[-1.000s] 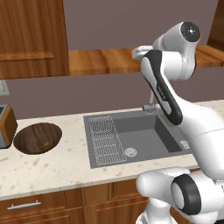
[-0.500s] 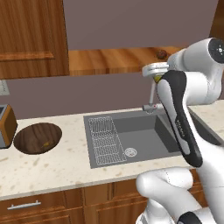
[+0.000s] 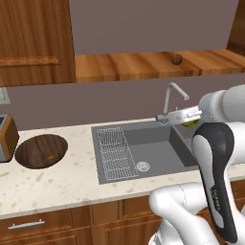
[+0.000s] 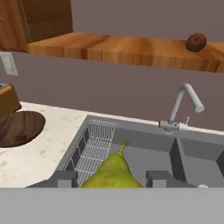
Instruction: Pick the pears from the cabinet and place them in one bowl. Pick the banana from the sink and place it in the other bowl.
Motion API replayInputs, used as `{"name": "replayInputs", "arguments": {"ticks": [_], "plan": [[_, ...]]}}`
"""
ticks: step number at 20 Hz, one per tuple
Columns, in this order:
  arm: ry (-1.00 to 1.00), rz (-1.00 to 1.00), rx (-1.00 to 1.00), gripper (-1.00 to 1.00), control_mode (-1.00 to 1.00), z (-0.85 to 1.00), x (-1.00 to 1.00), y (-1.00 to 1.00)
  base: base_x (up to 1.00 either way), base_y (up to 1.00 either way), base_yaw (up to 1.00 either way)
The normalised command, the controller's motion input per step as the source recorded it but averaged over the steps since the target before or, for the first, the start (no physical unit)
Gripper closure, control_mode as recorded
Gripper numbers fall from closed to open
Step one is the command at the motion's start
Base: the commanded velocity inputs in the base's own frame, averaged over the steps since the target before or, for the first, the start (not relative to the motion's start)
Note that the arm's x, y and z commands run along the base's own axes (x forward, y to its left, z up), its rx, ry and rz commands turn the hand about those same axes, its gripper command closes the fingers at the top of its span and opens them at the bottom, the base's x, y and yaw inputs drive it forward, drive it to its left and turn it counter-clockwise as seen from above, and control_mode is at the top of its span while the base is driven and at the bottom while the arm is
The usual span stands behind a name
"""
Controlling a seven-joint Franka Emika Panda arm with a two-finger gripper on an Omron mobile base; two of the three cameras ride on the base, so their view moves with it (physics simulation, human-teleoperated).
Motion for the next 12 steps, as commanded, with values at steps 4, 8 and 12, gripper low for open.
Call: {"name": "replayInputs", "arguments": {"ticks": [4,8,12], "plan": [[-0.05,0.01,-0.02,1.0,-1.0,-0.04,-0.13,0.0,0.0,0.0,0.0],[0.0,0.0,0.0,1.0,1.0,-0.03,-0.08,-0.01,-0.27,-0.13,0.0],[0.0,0.0,0.0,1.0,1.0,0.0,0.0,0.0,-0.43,-0.6,-0.06]]}}
